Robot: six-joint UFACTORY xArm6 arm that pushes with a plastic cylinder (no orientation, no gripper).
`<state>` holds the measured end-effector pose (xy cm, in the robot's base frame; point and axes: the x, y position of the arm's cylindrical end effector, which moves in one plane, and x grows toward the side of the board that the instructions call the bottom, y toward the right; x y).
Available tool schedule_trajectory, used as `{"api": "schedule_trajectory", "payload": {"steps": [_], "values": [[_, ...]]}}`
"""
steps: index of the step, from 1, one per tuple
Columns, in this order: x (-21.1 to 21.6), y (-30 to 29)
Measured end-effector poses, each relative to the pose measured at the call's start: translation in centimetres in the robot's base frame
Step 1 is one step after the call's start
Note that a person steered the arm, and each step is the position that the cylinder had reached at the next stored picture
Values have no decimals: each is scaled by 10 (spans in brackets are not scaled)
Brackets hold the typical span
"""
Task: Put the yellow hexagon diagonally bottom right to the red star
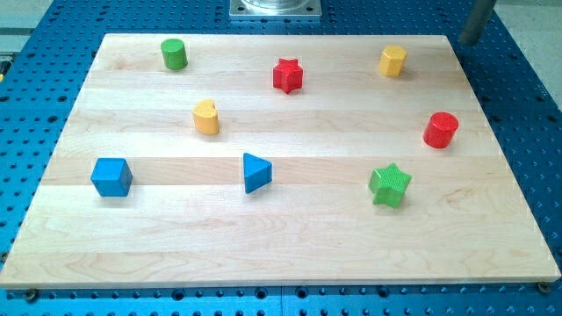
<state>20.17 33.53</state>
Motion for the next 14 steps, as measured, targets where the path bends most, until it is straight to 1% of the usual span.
{"api": "schedule_trajectory", "payload": {"steps": [2,3,4,5,6,7,8,9,10,11,12,13,14], "values": [[5,2],[20,-29],[47,-65],[48,-75],[28,-126],[28,-127],[79,-150],[83,-255],[63,-266],[25,-221],[25,-182],[40,-164],[84,-141]]}}
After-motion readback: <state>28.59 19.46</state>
